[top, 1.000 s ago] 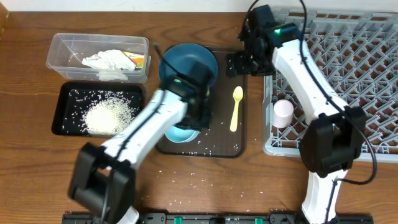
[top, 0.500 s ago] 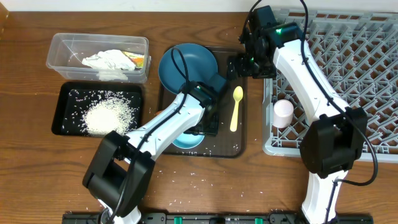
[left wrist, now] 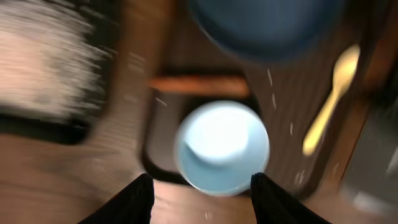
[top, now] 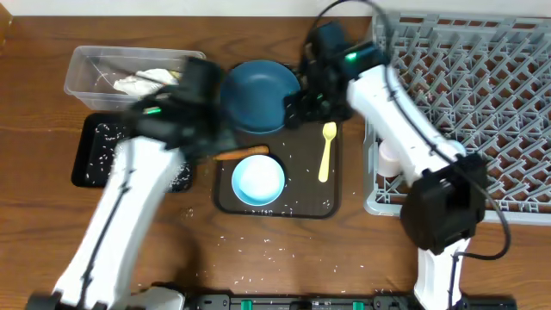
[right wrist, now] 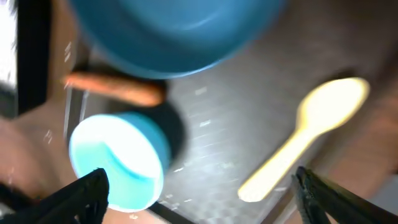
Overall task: Sort waste into correct bins and load items into the dishwasher rack
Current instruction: 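Take the light-blue bowl with the right gripper and carry it toward the rack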
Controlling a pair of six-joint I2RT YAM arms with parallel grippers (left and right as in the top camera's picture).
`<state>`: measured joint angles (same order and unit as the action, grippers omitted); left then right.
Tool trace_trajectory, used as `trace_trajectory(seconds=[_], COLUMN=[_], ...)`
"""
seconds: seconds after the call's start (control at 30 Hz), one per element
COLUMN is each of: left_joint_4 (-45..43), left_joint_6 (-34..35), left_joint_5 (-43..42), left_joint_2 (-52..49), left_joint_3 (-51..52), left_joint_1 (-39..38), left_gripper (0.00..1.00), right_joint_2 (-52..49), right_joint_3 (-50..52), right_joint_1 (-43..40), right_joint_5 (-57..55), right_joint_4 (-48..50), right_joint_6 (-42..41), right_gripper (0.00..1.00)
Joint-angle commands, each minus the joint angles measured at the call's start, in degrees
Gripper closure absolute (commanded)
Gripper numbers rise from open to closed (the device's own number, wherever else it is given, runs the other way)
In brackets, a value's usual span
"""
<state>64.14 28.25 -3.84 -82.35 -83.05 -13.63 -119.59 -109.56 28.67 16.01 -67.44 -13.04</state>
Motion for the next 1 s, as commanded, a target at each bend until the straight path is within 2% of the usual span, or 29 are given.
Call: trace_trajectory(seconds=[0.0, 0.03, 0.07, 0.17, 0.27, 0.37, 0.5, 0.53, 0.57, 0.63, 0.77, 0.97], left_joint_4=[0.57, 0.72, 1.01, 2.23, 2.69, 2.69, 2.75, 2.73, 2.73, 2.73, 2.67, 2.64], left_joint_6=[-0.44, -1.09, -1.29, -1.73, -3.61, -3.98, -4.0, -4.0, -4.0, -4.0, -4.0, -4.0], left_joint_5=[0.7, 0.7, 0.7, 0.7, 0.76, 1.38, 1.55, 1.55, 1.55, 1.55, 1.55, 1.55], left_joint_2=[3.34, 4.04, 4.52, 4.9, 4.87, 4.87, 4.87, 4.87, 4.87, 4.87, 4.87, 4.87], left_joint_3=[-0.57, -0.57, -0.57, -0.55, -0.2, 0.24, 0.39, 0.39, 0.39, 0.39, 0.39, 0.39], left_joint_1=[7.45, 9.53, 11.08, 14.45, 15.82, 15.87, 15.87, 15.87, 15.87, 15.87, 15.87, 15.87], left_gripper=[0.47, 0.47, 0.47, 0.47, 0.47, 0.47, 0.47, 0.47, 0.47, 0.47, 0.47, 0.47], right_joint_2=[1.07, 1.07, 1.07, 1.07, 1.07, 1.07, 1.07, 1.07, 1.07, 1.07, 1.22, 4.79], right_joint_3=[2.91, 4.22, 5.35, 10.03, 15.39, 19.8, 23.93, 24.98, 25.2, 25.29, 24.57, 21.09], right_joint_1=[5.27, 6.88, 8.07, 11.34, 13.4, 14.34, 14.47, 14.47, 14.47, 14.36, 13.49, 10.47], right_joint_5=[-1.38, -2.95, -4.5, -9.55, -9.97, -9.9, -8.15, -7.58, -7.63, -7.61, -7.63, -8.74], right_joint_4=[0.39, 0.76, 0.9, 2.54, 7.23, 11.52, 15.47, 16.2, 16.26, 16.39, 16.39, 12.98], right_joint_6=[-3.15, -4.39, -5.7, -10.32, -12.31, -14.4, -14.82, -15.32, -15.63, -15.69, -15.67, -14.97], right_gripper=[0.17, 0.25, 0.28, 0.3, 0.32, 0.41, 0.59, 0.68, 0.71, 0.84, 0.99, 0.99])
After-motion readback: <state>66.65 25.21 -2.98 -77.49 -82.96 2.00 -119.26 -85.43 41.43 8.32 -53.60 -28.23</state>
